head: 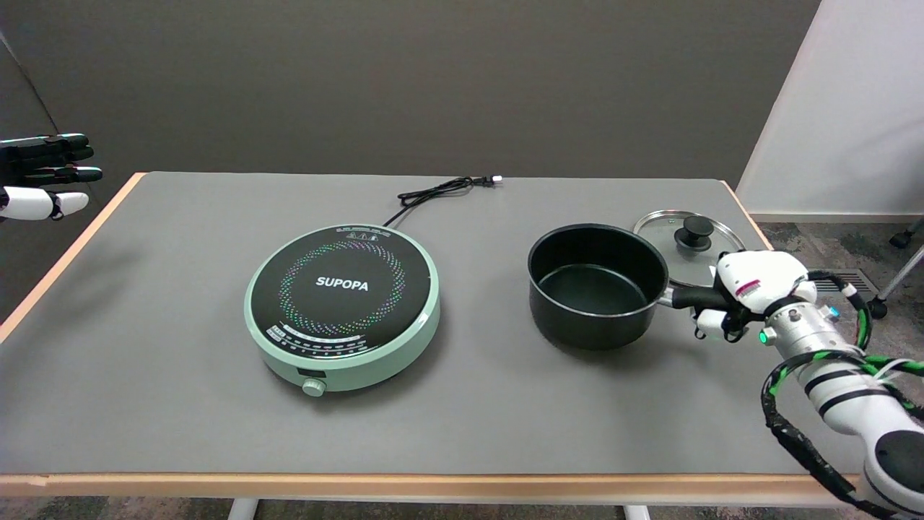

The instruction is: Place the pot onto the table.

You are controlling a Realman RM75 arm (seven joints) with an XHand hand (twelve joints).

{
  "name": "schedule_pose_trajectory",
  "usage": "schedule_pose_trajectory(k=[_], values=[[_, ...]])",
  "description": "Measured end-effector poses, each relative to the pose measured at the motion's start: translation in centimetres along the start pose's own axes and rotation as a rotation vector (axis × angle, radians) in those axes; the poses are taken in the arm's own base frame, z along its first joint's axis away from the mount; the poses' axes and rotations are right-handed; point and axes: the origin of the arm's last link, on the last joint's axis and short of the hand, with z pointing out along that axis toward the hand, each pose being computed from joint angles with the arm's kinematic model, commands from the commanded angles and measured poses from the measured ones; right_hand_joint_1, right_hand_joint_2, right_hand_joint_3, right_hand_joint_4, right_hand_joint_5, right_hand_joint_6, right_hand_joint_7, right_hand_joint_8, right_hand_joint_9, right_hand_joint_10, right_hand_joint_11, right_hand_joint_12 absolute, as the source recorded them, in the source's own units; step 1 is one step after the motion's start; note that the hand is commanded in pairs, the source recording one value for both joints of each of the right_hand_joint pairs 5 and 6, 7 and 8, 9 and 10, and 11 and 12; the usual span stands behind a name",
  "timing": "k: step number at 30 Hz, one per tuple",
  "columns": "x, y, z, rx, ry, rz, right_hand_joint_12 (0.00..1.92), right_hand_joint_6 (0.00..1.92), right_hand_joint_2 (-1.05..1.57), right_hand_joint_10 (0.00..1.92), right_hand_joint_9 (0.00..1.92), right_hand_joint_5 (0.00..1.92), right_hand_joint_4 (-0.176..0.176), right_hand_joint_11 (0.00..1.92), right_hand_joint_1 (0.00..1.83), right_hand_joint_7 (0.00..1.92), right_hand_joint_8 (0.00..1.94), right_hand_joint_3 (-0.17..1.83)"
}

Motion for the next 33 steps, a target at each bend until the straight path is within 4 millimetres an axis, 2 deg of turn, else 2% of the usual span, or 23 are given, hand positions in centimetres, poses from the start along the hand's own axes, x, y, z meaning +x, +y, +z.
schedule_pose_trajectory(k=[14, 16, 19, 23, 24, 25, 26, 27, 28, 29, 30, 33], values=[[-2.0, -0.8, -1.7, -0.085, -0.029, -0.047, 1.78, 1.78, 1.11, 1.78, 1.78, 1.78, -0.08, 1.78, 0.91, 1.78, 1.78, 1.14], [-2.2, -1.0, -2.0, -0.088, -0.03, -0.059, 1.7, 1.7, 1.11, 1.7, 1.7, 1.7, -0.085, 1.7, 0.92, 1.7, 1.7, 1.13], [-2.3, -1.3, -2.4, -0.092, -0.027, -0.086, 1.38, 1.38, 0.98, 1.38, 1.38, 1.38, -0.085, 1.38, 0.85, 1.38, 1.38, 0.89], [-2.3, -1.6, -2.8, -0.093, -0.018, -0.137, 1.17, 1.17, 0.67, 1.17, 1.17, 1.17, -0.025, 1.17, 0.77, 1.17, 1.17, 0.98], [-2.3, -1.7, -2.9, -0.094, -0.015, -0.15, 1.17, 1.17, 0.65, 1.17, 1.17, 1.17, -0.024, 1.17, 0.77, 1.17, 1.17, 0.98], [-2.3, -1.8, -3.1, -0.094, -0.012, -0.166, 1.06, 1.06, 0.43, 1.06, 1.06, 1.06, 0.011, 1.06, 0.77, 1.06, 1.06, 1.09], [-2.2, -1.8, -3.2, -0.093, -0.009, -0.182, 0.84, 0.84, 0.11, 0.84, 0.84, 0.84, 0.128, 0.84, 0.8, 0.84, 0.84, 1.21], [-2.2, -1.9, -3.3, -0.092, -0.005, -0.197, 0.69, 0.69, -0.04, 0.69, 0.69, 0.69, 0.176, 0.69, 0.83, 0.69, 0.69, 1.18], [-2.2, -2.0, -3.4, -0.091, -0.001, -0.211, 0.59, 0.59, -0.09, 0.59, 0.59, 0.59, 0.176, 0.59, 0.86, 0.59, 0.59, 1.09], [-2.1, -2.1, -3.5, -0.09, 0.004, -0.227, 0.53, 0.53, -0.1, 0.53, 0.53, 0.53, 0.083, 0.53, 0.87, 0.53, 0.53, 1.02], [-2.0, -2.1, -3.6, -0.089, 0.009, -0.242, 0.5, 0.5, -0.1, 0.5, 0.5, 0.5, 0.018, 0.5, 0.87, 0.5, 0.5, 0.98], [-1.7, -2.3, -3.8, -0.087, 0.025, -0.28, 0.52, 0.52, -0.06, 0.52, 0.52, 0.52, -0.025, 0.52, 0.85, 0.52, 0.52, 0.8]])
